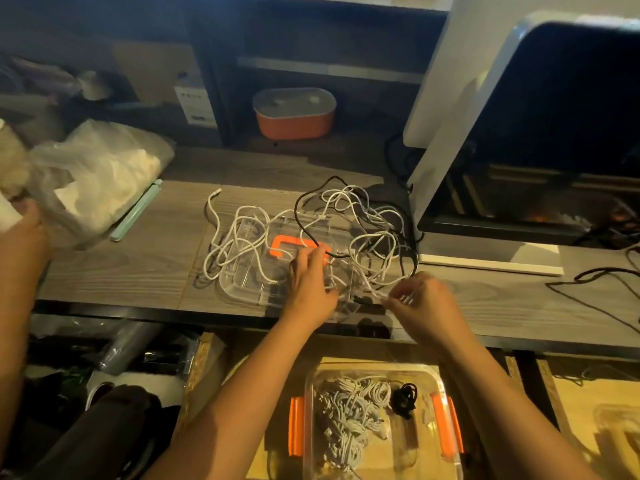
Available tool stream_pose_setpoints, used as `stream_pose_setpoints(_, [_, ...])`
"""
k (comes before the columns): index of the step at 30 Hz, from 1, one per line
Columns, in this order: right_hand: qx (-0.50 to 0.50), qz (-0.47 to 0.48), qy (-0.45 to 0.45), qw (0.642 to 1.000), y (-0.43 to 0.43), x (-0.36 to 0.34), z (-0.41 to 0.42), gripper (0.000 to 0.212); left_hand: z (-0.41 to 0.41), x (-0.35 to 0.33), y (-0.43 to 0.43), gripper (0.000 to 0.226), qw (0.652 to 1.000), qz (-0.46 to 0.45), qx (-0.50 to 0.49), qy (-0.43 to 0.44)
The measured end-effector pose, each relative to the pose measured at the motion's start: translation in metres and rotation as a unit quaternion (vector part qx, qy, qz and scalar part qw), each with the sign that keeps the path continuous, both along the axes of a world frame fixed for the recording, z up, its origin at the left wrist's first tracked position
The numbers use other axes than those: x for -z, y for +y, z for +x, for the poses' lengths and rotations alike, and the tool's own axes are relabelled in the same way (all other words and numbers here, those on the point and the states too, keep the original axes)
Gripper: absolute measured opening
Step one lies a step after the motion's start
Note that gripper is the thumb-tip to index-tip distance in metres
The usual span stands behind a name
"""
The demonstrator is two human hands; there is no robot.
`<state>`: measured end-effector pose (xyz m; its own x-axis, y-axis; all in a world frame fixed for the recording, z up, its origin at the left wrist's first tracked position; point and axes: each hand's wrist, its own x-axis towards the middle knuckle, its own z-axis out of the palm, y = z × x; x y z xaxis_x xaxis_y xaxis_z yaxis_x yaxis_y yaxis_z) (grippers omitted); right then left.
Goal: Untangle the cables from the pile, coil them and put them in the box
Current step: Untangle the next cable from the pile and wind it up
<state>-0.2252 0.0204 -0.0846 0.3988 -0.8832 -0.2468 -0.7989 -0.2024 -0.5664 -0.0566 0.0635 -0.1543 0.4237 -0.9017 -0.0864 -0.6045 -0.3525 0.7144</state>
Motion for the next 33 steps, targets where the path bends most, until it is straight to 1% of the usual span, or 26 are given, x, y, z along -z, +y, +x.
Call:
stream_pose_setpoints(1, [0.010, -0.024, -0.006, 1.000, -0.004, 0.000, -0.001, 0.007, 0.002, -0.005, 0.003, 0.088, 0.999, 0.006, 0.023, 0.029])
stream_pose_setpoints(3, [0.030, -0.029, -0.027, 0.999, -0.008, 0.000, -0.001, 0.009, 0.004, -0.020, 0.012, 0.108, 0.993, 0.022, 0.081, 0.078])
stream_pose_setpoints(4, [0.036, -0.029, -0.035, 0.998, -0.009, 0.000, 0.000, 0.010, 0.004, -0.028, 0.016, 0.114, 0.991, 0.024, 0.110, 0.077])
stream_pose_setpoints(5, [0.036, -0.038, -0.038, 0.998, -0.009, -0.001, 0.001, 0.011, 0.003, -0.036, 0.019, 0.116, 0.989, 0.019, 0.133, 0.053])
stream_pose_setpoints(6, [0.029, -0.047, -0.038, 0.998, -0.008, -0.002, 0.002, 0.012, 0.000, -0.041, 0.020, 0.113, 0.989, 0.005, 0.150, 0.006])
stream_pose_setpoints(8, [-0.002, -0.068, -0.045, 0.997, -0.006, -0.006, 0.005, 0.013, -0.011, -0.046, 0.013, 0.097, 0.979, -0.044, 0.171, -0.102])
stream_pose_setpoints(9, [-0.016, -0.072, -0.059, 0.995, -0.004, -0.009, 0.007, 0.013, -0.019, -0.044, 0.007, 0.087, 0.972, -0.080, 0.175, -0.134])
stream_pose_setpoints(11, [-0.025, -0.081, -0.106, 0.991, 0.001, -0.013, 0.012, 0.015, -0.033, -0.036, -0.006, 0.062, 0.969, -0.128, 0.159, -0.137])
stream_pose_setpoints(14, [-0.010, -0.092, -0.163, 0.982, 0.008, -0.019, 0.019, 0.015, -0.036, -0.024, -0.019, 0.012, 0.971, -0.202, 0.075, -0.108])
stream_pose_setpoints(15, [0.012, -0.063, -0.214, 0.975, 0.010, -0.019, 0.020, 0.015, -0.036, -0.022, -0.021, 0.009, 0.967, -0.224, 0.046, -0.109])
stream_pose_setpoints(16, [0.049, -0.014, -0.281, 0.958, 0.013, -0.022, 0.023, 0.017, -0.036, -0.023, -0.024, 0.009, 0.964, -0.236, 0.026, -0.119])
stream_pose_setpoints(17, [0.099, 0.043, -0.356, 0.928, 0.016, -0.024, 0.024, 0.019, -0.035, -0.023, -0.025, 0.011, 0.961, -0.233, 0.012, -0.146])
stream_pose_setpoints(18, [0.157, 0.102, -0.428, 0.884, 0.017, -0.028, 0.025, 0.019, -0.036, -0.025, -0.027, 0.013, 0.958, -0.226, -0.012, -0.174])
stream_pose_setpoints(20, [0.258, 0.191, -0.561, 0.763, 0.018, -0.038, 0.027, 0.018, -0.032, -0.028, -0.027, 0.018, 0.980, -0.140, -0.026, -0.142])
stream_pose_setpoints(21, [0.286, 0.205, -0.603, 0.716, 0.015, -0.043, 0.026, 0.018, -0.027, -0.025, -0.027, 0.016, 0.988, -0.104, -0.030, -0.108])
stream_pose_setpoints(22, [0.299, 0.199, -0.612, 0.705, 0.012, -0.047, 0.024, 0.020, -0.022, -0.020, -0.024, 0.012, 0.992, -0.089, -0.037, -0.084])
stream_pose_setpoints(23, [0.296, 0.183, -0.588, 0.730, 0.008, -0.052, 0.023, 0.021, -0.016, -0.015, -0.022, 0.012, 0.990, -0.083, -0.034, -0.112])
stream_pose_setpoints(24, [0.282, 0.156, -0.536, 0.780, 0.006, -0.054, 0.022, 0.020, -0.012, -0.016, -0.020, 0.013, 0.988, -0.072, -0.027, -0.131])
stream_pose_setpoints(26, [0.210, 0.093, -0.395, 0.890, 0.003, -0.050, 0.021, 0.006, -0.007, -0.017, -0.020, 0.012, 0.982, -0.088, -0.008, -0.167])
stream_pose_setpoints(27, [0.154, 0.062, -0.308, 0.937, 0.002, -0.046, 0.020, 0.015, -0.007, -0.018, -0.022, 0.009, 0.977, -0.111, -0.005, -0.183])
stream_pose_setpoints(28, [0.093, 0.042, -0.213, 0.972, 0.001, -0.038, 0.020, 0.028, -0.007, -0.022, -0.024, 0.009, 0.971, -0.135, -0.004, -0.198])
stream_pose_setpoints(29, [0.037, 0.036, -0.115, 0.992, 0.002, -0.032, 0.021, 0.036, -0.007, -0.024, -0.026, 0.013, 0.967, -0.148, 0.001, -0.207])
stream_pose_setpoints(30, [-0.009, 0.029, -0.024, 0.999, 0.004, -0.027, 0.022, 0.032, -0.009, -0.027, -0.027, 0.020, 0.961, -0.162, 0.015, -0.222])
stream_pose_setpoints(31, [-0.041, 0.014, 0.044, 0.998, 0.006, -0.024, 0.024, 0.027, -0.010, -0.027, -0.029, 0.026, 0.954, -0.180, 0.027, -0.240])
stream_pose_setpoints(32, [-0.057, -0.006, 0.074, 0.996, 0.007, -0.021, 0.025, 0.021, -0.010, -0.028, -0.029, 0.030, 0.950, -0.185, 0.036, -0.249])
stream_pose_setpoints(33, [-0.062, -0.020, 0.059, 0.996, 0.008, -0.018, 0.025, 0.018, -0.010, -0.028, -0.029, 0.031, 0.949, -0.190, 0.041, -0.249])
